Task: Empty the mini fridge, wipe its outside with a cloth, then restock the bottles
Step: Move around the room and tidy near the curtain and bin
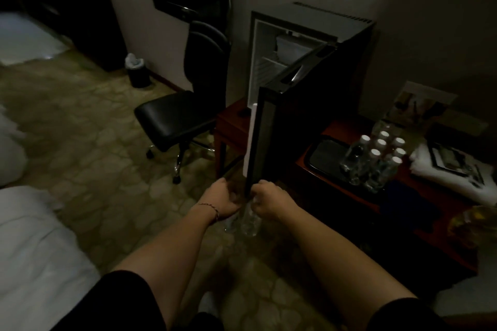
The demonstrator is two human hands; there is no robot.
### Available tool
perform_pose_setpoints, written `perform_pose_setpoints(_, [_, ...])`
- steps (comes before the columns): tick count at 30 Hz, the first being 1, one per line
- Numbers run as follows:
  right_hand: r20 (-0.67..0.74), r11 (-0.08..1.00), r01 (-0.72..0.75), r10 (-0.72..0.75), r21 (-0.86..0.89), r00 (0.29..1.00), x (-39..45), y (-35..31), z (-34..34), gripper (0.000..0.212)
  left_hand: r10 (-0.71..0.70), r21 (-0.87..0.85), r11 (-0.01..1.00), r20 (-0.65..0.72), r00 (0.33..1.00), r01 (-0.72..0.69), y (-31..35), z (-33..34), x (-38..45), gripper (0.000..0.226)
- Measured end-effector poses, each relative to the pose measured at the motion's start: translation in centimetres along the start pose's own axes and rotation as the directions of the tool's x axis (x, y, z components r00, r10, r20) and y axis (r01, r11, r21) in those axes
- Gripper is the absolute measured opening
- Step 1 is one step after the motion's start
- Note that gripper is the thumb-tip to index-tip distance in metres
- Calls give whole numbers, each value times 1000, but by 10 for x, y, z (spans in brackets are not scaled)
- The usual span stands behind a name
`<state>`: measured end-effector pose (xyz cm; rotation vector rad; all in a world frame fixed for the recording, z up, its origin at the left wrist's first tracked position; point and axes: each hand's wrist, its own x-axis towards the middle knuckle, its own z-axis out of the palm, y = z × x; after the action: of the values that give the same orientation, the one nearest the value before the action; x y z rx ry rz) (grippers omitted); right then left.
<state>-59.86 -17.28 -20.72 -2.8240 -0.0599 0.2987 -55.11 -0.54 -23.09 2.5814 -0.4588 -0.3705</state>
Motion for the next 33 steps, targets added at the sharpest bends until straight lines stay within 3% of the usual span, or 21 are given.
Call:
perform_pose_setpoints(5, [52,995,95,-92,-41,994,45,-53,5,21,-40,-7,999,-69,997,40,-47,-38,8,20])
perform_pose_setpoints(13, [95,993,115,-112,-30,989,151,-124,-10,25,-117,-28,993,-174,978,114,-140,-99,59,21])
perform_pose_setpoints(24, [3,994,110,-110,11,994,346,-217,-44,11,-150,-113,985,-232,961,127,-276,-223,181,18])
perform_pose_setpoints(33, [-12,991,130,-130,43,992,529,-272,-47,20,-207,-96,977,-241,948,189,-371,-294,305,19])
